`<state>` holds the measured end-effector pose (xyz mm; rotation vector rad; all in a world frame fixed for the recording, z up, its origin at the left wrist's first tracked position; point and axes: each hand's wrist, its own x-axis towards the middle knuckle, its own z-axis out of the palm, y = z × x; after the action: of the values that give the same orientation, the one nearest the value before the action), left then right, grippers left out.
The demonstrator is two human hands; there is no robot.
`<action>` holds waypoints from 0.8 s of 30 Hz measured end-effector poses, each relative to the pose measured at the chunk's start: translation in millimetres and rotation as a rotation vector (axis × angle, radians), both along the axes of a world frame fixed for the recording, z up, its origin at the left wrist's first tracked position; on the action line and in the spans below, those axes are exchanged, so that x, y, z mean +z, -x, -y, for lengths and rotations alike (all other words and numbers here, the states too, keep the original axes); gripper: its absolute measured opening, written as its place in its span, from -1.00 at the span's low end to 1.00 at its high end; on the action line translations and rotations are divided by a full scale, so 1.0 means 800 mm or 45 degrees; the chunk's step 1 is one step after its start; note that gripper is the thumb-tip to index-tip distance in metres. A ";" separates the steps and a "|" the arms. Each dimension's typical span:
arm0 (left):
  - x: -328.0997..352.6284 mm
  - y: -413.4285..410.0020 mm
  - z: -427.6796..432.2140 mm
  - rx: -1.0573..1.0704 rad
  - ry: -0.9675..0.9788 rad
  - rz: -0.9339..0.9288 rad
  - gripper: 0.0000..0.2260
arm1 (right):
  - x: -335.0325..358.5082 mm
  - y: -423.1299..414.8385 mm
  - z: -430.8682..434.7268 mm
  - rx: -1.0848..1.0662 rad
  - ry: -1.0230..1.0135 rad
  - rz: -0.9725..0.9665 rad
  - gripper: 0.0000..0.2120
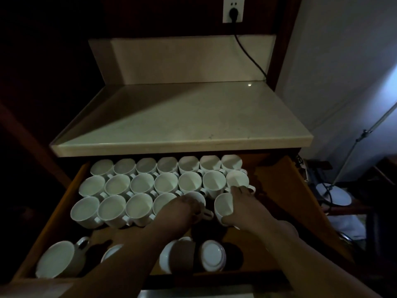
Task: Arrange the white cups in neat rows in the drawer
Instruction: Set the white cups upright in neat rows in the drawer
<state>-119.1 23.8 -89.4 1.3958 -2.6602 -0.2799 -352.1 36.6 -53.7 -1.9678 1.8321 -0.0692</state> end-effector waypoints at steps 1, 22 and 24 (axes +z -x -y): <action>0.000 -0.002 0.000 -0.002 -0.001 0.000 -0.62 | -0.005 0.004 -0.001 -0.038 -0.018 0.007 -0.06; 0.016 0.001 -0.003 0.022 0.009 -0.006 -0.73 | 0.019 0.042 0.004 -0.040 -0.108 0.236 -0.38; 0.016 0.010 -0.001 0.013 0.064 -0.011 -0.71 | 0.042 0.078 -0.001 -0.043 -0.163 0.066 -0.62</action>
<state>-127.4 25.0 -76.6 1.3897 -2.6331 -0.2162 -414.6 37.0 -20.5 -1.8309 1.7912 -0.0126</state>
